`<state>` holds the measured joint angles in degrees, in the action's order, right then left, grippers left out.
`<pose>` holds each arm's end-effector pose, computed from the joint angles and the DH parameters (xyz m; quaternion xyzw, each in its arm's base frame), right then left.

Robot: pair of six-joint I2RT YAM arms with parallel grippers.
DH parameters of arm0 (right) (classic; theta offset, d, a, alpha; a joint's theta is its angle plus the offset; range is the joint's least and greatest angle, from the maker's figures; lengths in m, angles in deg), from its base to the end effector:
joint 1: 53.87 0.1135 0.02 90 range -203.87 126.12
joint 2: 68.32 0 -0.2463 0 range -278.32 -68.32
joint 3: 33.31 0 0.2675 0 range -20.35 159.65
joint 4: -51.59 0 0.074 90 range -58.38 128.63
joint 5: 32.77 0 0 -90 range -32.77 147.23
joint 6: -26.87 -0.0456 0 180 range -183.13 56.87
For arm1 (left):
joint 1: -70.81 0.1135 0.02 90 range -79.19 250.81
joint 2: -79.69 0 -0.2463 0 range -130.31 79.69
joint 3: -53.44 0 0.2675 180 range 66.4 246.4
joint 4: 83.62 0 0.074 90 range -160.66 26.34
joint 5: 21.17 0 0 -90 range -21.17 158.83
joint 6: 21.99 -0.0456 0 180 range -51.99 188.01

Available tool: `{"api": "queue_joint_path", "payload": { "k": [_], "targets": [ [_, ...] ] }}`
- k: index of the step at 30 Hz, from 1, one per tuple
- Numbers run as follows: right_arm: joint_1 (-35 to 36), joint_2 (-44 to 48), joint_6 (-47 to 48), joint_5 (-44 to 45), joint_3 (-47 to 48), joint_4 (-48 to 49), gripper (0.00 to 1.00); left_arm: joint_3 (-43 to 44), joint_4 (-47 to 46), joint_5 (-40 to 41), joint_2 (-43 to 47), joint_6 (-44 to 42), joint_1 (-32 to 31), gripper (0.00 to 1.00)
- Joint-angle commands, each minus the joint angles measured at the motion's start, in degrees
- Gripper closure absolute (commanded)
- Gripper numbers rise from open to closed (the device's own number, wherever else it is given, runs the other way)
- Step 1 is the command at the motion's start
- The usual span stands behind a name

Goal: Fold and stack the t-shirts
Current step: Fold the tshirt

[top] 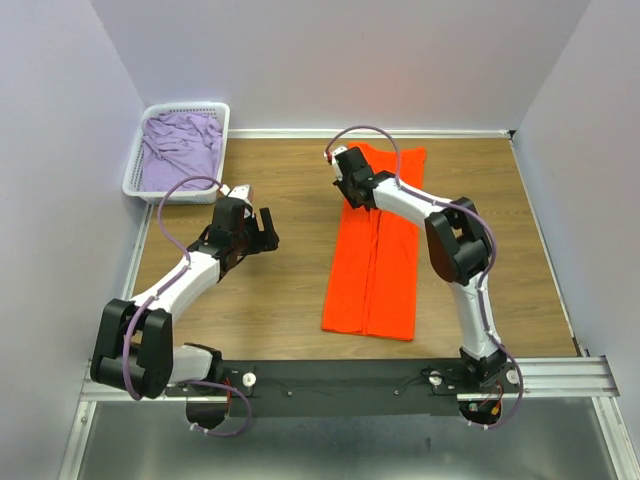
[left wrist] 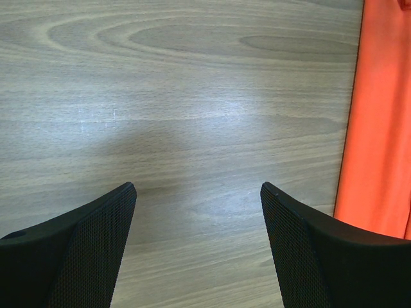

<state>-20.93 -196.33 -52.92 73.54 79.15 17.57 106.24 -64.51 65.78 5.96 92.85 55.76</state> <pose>0.4314 0.2643 0.1462 -0.2960 0.8819 -0.0631 0.3616 0.2817 -0.0783 0.1775 -0.0661 0.9038 -0.1667 0.3886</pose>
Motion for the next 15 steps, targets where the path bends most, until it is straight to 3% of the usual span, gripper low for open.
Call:
{"api": "queue_joint_path", "payload": {
  "k": [1, 6, 11, 15],
  "targets": [
    [0.4, 2.7, 0.8, -2.2, -2.6, 0.0, 1.0, -0.5, -1.3, -0.5, -0.4, -0.7, 0.4, 0.14],
    [0.5, 3.3, 0.3, -2.3, -4.8, 0.4, 0.99, -0.6, -1.3, -1.0, -0.7, -0.8, 0.4, 0.14],
    [0.5, 1.7, 1.3, 1.9, -3.0, 1.7, 0.72, -0.5, -1.3, -1.0, -1.1, -0.6, 0.4, 0.14],
    [1.1, 0.8, 3.0, 3.1, -1.7, 2.5, 0.65, -0.5, -1.3, -0.6, -0.9, -0.6, 0.4, 0.14]
  ]
}}
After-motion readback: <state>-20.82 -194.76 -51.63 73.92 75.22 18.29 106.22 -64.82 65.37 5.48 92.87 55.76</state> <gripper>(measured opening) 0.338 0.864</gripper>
